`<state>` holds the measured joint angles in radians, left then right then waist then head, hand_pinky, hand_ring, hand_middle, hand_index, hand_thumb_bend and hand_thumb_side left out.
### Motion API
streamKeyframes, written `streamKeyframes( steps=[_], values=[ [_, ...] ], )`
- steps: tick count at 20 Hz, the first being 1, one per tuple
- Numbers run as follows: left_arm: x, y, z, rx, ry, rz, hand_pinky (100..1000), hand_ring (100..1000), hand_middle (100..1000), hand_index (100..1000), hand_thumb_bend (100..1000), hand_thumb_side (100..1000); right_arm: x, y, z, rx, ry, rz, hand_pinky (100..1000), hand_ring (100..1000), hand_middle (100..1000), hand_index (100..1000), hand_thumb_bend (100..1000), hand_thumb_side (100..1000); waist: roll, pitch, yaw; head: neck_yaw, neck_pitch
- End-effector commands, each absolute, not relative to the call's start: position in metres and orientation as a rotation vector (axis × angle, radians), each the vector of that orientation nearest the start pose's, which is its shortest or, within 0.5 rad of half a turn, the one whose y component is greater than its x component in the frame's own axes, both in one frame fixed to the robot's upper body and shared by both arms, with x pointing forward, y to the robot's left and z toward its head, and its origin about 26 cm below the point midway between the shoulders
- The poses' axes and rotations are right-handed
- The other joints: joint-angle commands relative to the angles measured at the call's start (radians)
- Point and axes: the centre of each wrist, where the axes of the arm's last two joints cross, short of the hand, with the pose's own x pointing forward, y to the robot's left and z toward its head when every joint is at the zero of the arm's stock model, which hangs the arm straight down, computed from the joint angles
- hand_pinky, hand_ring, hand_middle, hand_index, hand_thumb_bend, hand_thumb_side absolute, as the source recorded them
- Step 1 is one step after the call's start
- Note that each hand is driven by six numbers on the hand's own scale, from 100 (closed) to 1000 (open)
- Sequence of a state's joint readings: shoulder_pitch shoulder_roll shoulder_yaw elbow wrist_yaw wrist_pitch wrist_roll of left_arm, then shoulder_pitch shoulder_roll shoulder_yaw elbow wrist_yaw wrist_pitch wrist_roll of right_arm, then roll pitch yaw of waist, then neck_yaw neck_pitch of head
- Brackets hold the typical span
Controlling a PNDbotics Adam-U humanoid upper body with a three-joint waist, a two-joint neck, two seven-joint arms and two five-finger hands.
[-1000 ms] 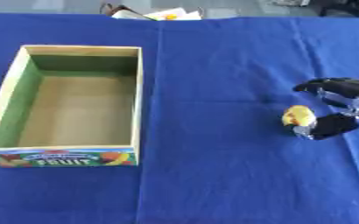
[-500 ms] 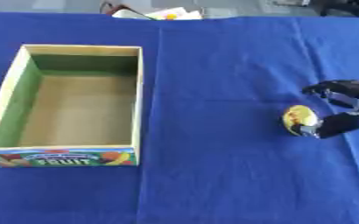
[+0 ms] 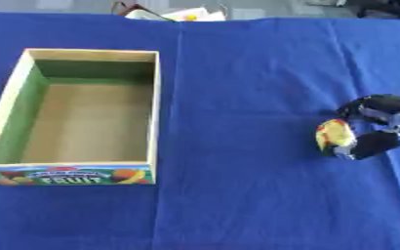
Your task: Pick up objects on the table and place them in the box.
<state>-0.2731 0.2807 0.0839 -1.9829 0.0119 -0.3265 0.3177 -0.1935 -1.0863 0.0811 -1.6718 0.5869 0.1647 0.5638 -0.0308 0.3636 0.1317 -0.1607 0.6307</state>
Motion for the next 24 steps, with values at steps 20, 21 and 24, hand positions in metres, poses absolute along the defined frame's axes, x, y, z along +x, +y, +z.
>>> streamKeyframes(
  steps=[20, 21, 24],
  values=[
    [0.298, 0.277, 0.2, 0.277, -2.636, 0.083, 621, 833, 857, 899, 100, 1000, 0.298, -0.403, 0.229, -1.045, -0.966, 1.383, 865, 811, 614, 771, 100, 314, 0.001, -0.017, 0.006, 0.008, -0.006],
    [0.298, 0.277, 0.2, 0.277, -2.637, 0.083, 621, 833, 857, 899, 100, 1000, 0.297, -0.401, 0.231, -1.049, -0.978, 1.378, 862, 809, 619, 772, 100, 265, 0.001, -0.017, 0.005, 0.008, -0.006],
    [0.298, 0.278, 0.2, 0.278, -2.636, 0.081, 621, 833, 857, 899, 100, 1000, 0.295, -0.397, 0.237, -1.06, -1.012, 1.363, 855, 808, 645, 774, 100, 221, 0.001, -0.017, 0.002, 0.009, -0.006]
  ],
)
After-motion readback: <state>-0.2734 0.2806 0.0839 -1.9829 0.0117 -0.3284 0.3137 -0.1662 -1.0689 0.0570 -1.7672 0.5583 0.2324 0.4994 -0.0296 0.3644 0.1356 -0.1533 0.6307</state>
